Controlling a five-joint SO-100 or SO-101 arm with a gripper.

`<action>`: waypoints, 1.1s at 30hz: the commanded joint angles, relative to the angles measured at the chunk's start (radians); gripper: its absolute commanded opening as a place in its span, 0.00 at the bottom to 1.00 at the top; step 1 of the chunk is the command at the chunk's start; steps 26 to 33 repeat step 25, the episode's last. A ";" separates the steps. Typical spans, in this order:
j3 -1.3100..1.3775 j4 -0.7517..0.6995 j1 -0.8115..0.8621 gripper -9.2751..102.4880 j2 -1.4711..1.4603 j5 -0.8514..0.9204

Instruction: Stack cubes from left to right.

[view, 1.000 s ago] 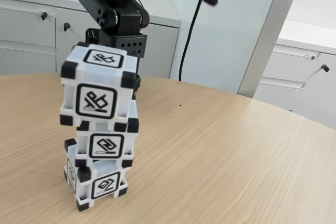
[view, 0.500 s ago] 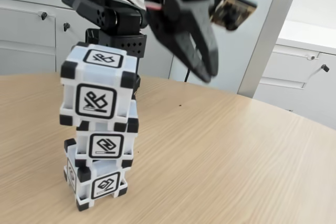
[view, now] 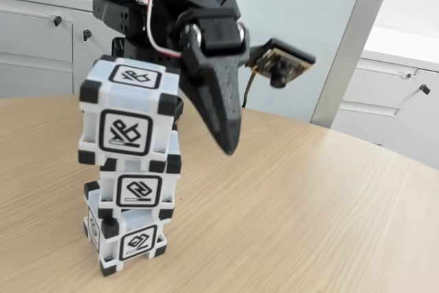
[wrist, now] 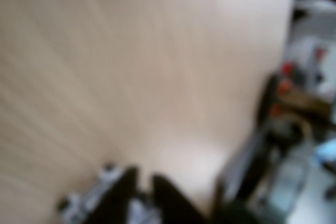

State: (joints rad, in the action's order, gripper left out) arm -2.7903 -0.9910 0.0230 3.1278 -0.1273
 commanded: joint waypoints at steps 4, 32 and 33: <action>-0.029 0.017 0.011 0.08 0.005 0.003; -0.029 0.017 0.011 0.08 0.005 0.054; -0.029 0.017 0.011 0.08 0.005 0.054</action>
